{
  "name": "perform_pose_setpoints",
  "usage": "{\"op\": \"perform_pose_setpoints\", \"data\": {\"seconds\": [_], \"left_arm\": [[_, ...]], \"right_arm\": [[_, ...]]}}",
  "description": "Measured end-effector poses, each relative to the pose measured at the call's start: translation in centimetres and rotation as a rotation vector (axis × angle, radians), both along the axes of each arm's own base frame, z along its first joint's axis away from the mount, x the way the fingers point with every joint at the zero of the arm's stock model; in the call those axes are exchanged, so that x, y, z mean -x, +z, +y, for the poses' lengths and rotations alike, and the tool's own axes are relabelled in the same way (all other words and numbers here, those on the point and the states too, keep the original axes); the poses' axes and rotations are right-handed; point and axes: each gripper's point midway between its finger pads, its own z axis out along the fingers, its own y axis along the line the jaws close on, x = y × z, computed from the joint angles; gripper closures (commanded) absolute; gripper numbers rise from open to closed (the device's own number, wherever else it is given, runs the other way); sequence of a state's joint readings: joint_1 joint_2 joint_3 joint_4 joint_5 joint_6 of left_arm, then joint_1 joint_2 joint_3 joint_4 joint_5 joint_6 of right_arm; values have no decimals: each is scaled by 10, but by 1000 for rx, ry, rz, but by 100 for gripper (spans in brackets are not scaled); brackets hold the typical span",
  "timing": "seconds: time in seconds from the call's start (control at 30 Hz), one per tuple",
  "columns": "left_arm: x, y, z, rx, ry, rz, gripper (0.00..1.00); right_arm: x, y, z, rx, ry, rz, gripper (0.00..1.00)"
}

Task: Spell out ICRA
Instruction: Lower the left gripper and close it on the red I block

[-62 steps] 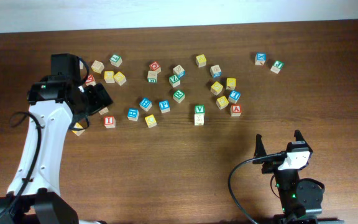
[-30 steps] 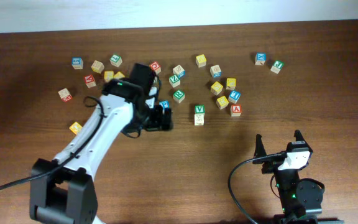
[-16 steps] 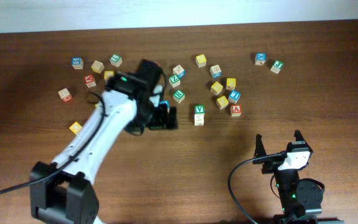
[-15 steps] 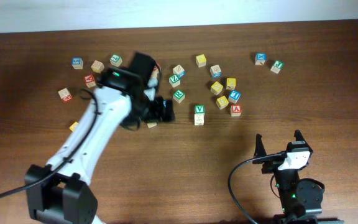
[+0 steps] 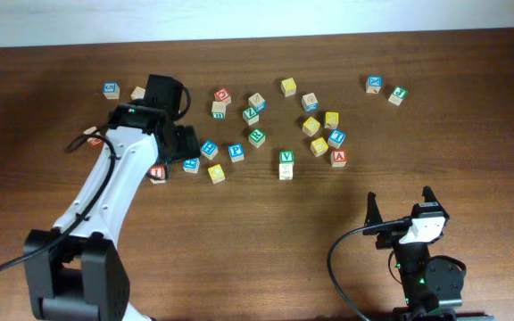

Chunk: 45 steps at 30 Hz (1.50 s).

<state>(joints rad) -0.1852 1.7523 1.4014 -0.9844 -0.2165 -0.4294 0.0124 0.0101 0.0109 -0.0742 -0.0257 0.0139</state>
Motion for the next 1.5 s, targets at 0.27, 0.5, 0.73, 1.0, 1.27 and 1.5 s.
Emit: {"op": "perform_pose_setpoints", "data": {"seconds": [0.27,0.5,0.73,1.0,1.27,1.5], "left_arm": [[4,-52,44,65,-30,144,14],[-1,-104,40,98,-111,227,36],[-9,-109,37,110,-131,205,57],[-11,-110,37,111,-140,200,66],[-4,-110,37,114,-140,228,69],[-2,-110,36,116,-141,234,78]], "right_arm": [[0,0,0,-1,0,0,2],[0,0,0,-1,0,0,2],[0,0,0,0,0,0,2],[0,0,0,0,0,0,2],[0,0,0,0,0,0,2],[0,0,0,0,0,0,2]]}}
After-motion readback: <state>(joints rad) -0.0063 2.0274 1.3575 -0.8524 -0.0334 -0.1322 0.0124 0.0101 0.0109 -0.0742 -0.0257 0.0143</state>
